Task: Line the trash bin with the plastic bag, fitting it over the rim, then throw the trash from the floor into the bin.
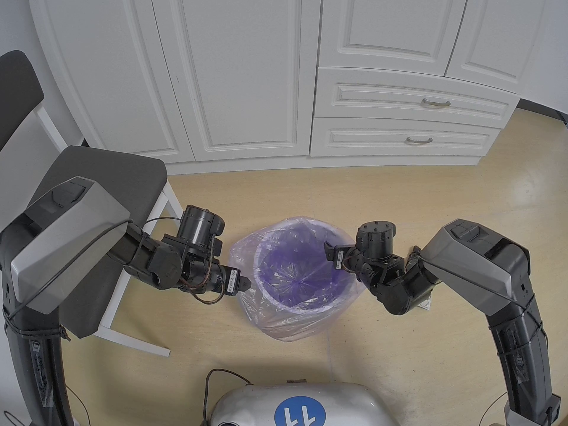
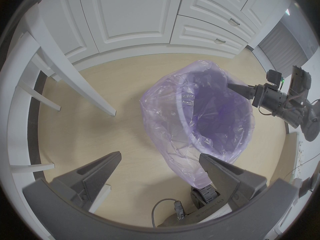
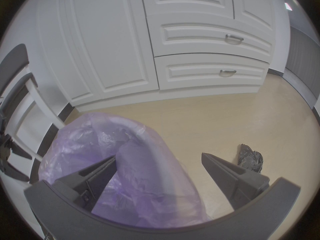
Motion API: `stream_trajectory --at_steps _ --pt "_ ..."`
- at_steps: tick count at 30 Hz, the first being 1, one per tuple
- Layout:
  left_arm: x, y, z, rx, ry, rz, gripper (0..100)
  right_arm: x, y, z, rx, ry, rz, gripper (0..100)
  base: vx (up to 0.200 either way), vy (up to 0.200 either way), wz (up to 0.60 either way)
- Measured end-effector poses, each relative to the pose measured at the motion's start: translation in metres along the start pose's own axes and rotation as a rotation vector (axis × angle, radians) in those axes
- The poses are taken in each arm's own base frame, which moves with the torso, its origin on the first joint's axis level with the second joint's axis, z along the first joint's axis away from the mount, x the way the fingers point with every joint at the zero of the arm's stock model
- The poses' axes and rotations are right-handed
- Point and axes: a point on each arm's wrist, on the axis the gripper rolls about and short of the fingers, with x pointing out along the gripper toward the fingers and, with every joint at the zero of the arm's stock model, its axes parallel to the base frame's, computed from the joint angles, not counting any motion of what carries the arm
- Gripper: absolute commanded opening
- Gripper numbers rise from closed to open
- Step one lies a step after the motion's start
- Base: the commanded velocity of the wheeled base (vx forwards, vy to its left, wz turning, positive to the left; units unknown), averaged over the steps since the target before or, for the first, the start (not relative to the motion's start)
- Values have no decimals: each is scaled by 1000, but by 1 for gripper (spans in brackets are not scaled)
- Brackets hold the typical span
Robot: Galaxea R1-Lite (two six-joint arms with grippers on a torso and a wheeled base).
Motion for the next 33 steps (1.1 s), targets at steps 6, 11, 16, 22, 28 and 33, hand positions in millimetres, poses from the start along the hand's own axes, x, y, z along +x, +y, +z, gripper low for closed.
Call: stream_trajectory --at_steps 6,11,16,22,28,33 --pt "1 0 2 -5 -23 0 100 13 1 13 46 -109 -50 100 0 0 0" --pt "1 1 2 -11 -27 0 100 21 -10 27 78 -171 -80 100 0 0 0" --pt "2 1 3 -14 -30 1 100 23 -17 34 86 -185 -94 100 0 0 0" --pt "2 2 4 -17 -47 1 100 18 -17 35 108 -172 -84 100 0 0 0" --pt "3 1 9 -54 -95 -8 100 -5 -7 21 82 -32 16 100 0 0 0" --pt "10 -2 18 -134 -175 -26 100 -28 -3 31 80 20 78 100 0 0 0"
